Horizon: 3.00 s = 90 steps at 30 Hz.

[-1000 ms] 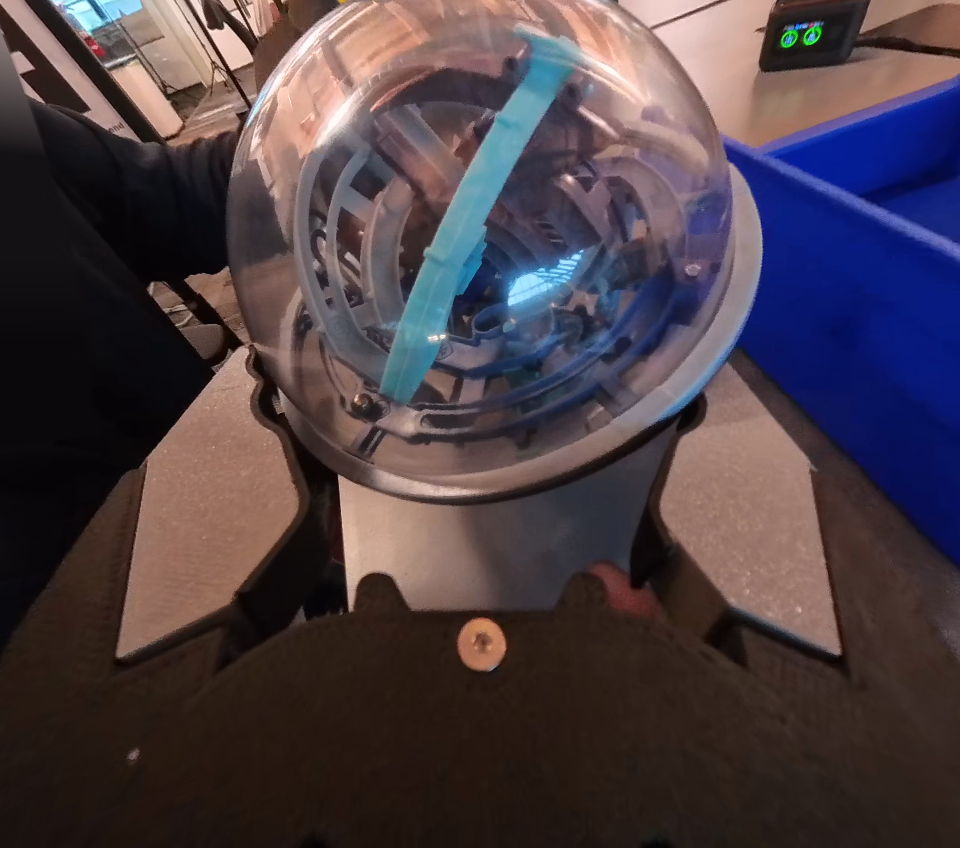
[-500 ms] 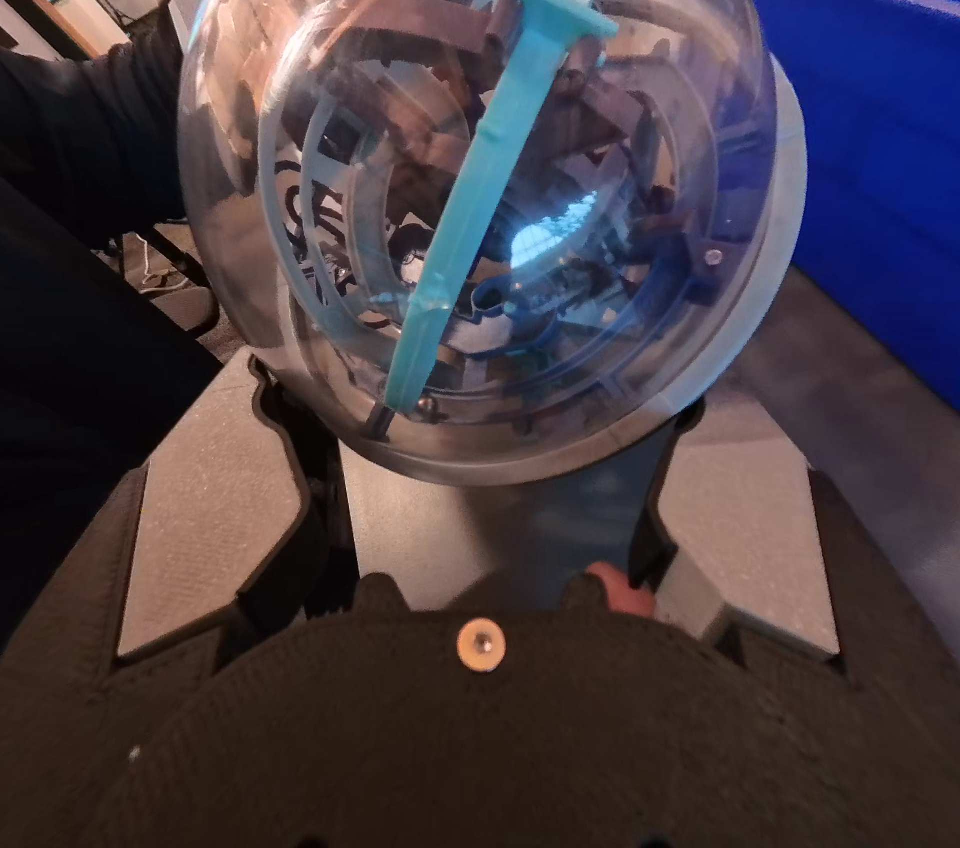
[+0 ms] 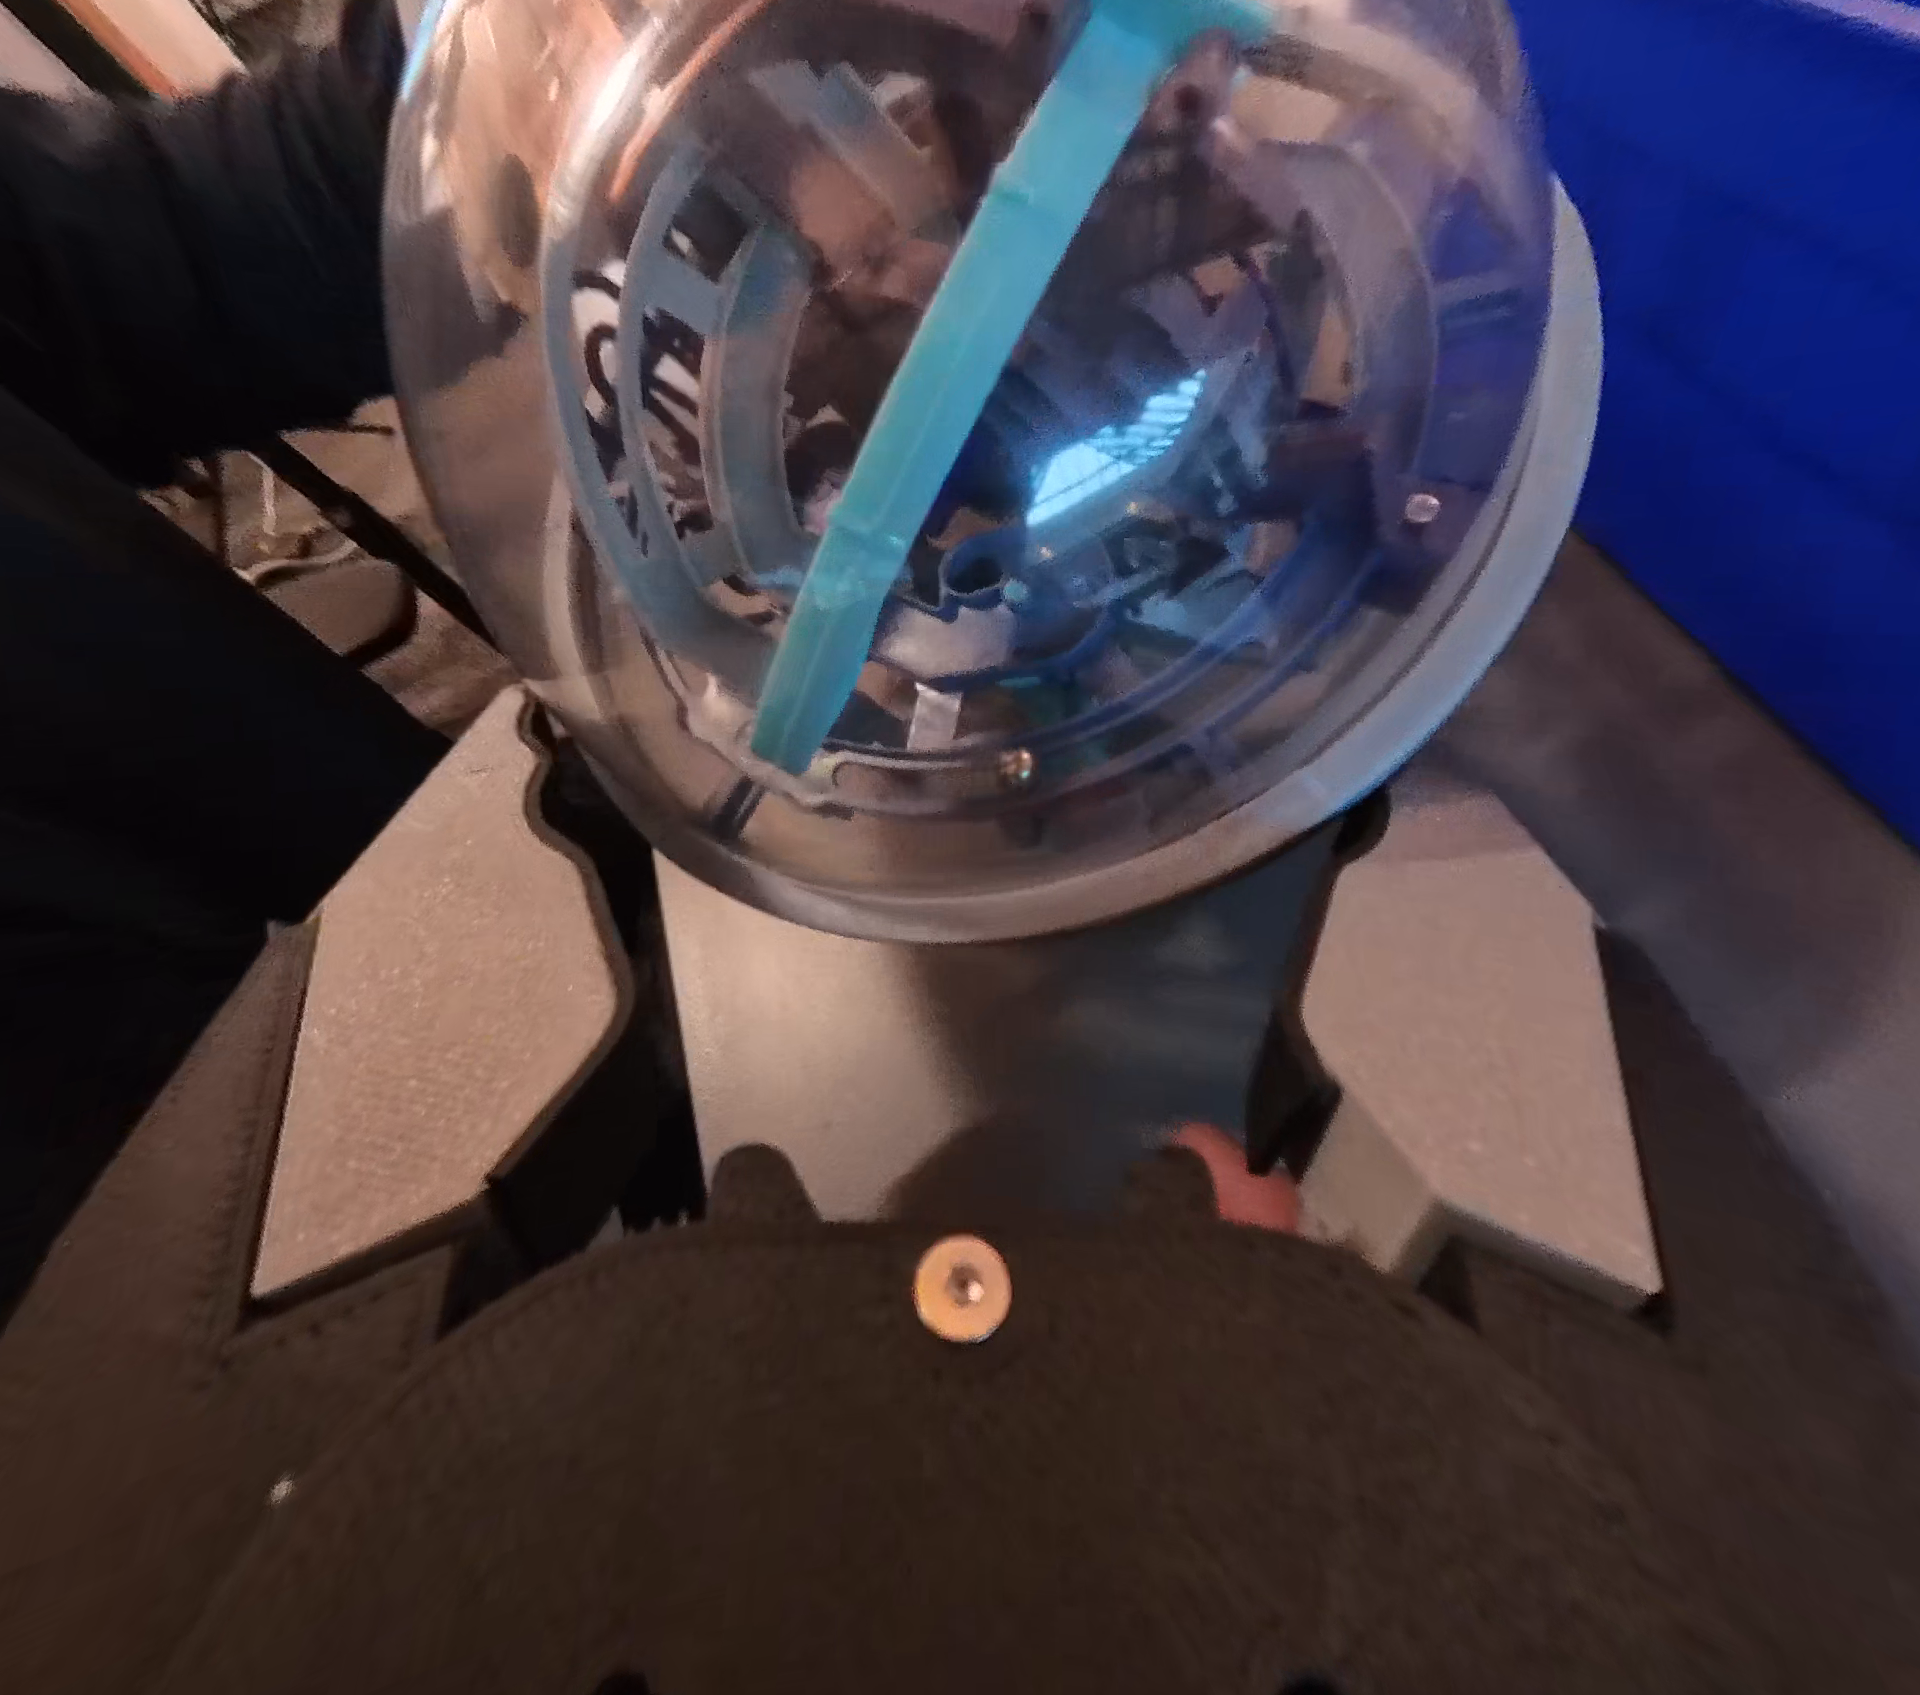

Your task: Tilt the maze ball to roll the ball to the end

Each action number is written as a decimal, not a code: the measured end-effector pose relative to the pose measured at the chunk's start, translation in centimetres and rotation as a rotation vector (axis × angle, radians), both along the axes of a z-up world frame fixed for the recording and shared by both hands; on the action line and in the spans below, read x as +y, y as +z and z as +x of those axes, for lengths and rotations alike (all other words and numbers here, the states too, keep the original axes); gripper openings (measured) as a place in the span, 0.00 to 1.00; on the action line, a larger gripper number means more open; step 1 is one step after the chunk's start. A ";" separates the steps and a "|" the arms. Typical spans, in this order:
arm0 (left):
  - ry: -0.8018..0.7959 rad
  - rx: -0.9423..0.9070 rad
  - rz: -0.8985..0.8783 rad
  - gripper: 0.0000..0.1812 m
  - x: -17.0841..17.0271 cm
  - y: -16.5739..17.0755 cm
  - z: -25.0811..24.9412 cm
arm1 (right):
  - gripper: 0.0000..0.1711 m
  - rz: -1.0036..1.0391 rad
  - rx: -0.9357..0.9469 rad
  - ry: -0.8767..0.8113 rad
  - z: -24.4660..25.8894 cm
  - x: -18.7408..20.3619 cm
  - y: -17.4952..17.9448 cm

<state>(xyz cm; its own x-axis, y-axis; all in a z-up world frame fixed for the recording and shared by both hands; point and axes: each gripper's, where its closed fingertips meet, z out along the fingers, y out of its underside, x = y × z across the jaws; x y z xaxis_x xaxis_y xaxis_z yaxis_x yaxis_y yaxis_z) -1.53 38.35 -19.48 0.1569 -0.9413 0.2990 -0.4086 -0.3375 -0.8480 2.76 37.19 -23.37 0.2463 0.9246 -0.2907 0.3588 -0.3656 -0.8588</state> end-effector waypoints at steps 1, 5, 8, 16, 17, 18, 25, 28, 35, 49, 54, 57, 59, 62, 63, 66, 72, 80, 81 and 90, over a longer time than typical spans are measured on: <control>0.000 -0.008 -0.001 0.72 0.1 0.0 0.0 | 0.84 0.014 -0.019 -0.003 0.0 0.1 -0.2; -0.007 -0.034 -0.011 0.71 0.5 0.2 -0.3 | 0.83 0.030 -0.047 -0.006 0.1 0.2 -0.5; -0.013 -0.050 -0.025 0.69 0.8 0.3 -0.8 | 0.82 0.042 -0.061 -0.005 0.2 0.2 -0.7; -0.040 -0.068 0.028 0.67 0.9 0.8 -0.9 | 0.79 0.057 -0.102 0.028 0.6 -0.2 -1.3; -0.044 -0.065 0.041 0.67 0.9 0.8 -0.9 | 0.78 0.057 -0.108 0.032 0.6 -0.3 -1.3; -0.044 -0.060 0.045 0.67 1.0 0.9 -0.9 | 0.78 0.057 -0.110 0.033 0.6 -0.3 -1.4; 0.007 -0.079 0.026 0.63 2.1 1.6 -1.4 | 0.77 0.121 -0.213 0.044 1.1 -0.1 -2.6; 0.026 -0.086 0.020 0.63 2.7 2.1 -1.5 | 0.74 0.119 -0.241 0.047 1.0 -0.3 -3.1; 0.004 -0.060 0.047 0.63 2.8 2.1 -1.5 | 0.70 0.098 -0.221 0.018 1.0 0.1 -2.8; 0.032 -0.079 0.050 0.63 3.8 2.4 -2.1 | 0.71 0.194 -0.227 -0.030 3.0 2.0 -1.7; 0.043 -0.111 0.032 0.60 4.2 2.7 -1.9 | 0.76 0.438 -0.298 -0.087 3.9 4.4 -1.8; 0.035 -0.126 0.018 0.58 4.1 2.7 -1.6 | 0.70 0.550 -0.292 -0.052 3.3 4.4 -1.4; 0.022 -0.134 0.014 0.58 3.9 2.8 -1.6 | 0.65 0.546 -0.273 -0.031 3.0 4.1 -1.4; -0.013 -0.138 0.055 0.58 3.4 2.7 -1.8 | 0.56 0.521 -0.239 -0.027 3.1 4.0 -1.1; -0.025 -0.134 0.065 0.59 3.2 2.6 -1.8 | 0.54 0.512 -0.227 -0.026 3.1 4.0 -0.9; -0.053 -0.106 0.100 0.62 2.9 2.1 -1.8 | 0.59 0.477 -0.195 -0.021 3.0 4.0 -0.7; -0.123 -0.030 0.200 0.67 2.4 1.1 -1.9 | 0.59 0.458 -0.172 0.027 2.4 3.4 -0.6; -0.161 0.167 0.417 0.73 2.4 -1.8 -1.9 | 0.55 0.325 -0.081 0.064 2.4 2.9 0.1; -0.166 0.185 0.438 0.74 2.4 -2.1 -1.8 | 0.60 0.310 -0.075 0.054 2.4 3.1 0.1; -0.148 0.191 0.437 0.75 2.7 -1.7 -1.6 | 0.58 0.327 -0.103 0.040 2.6 3.3 -0.2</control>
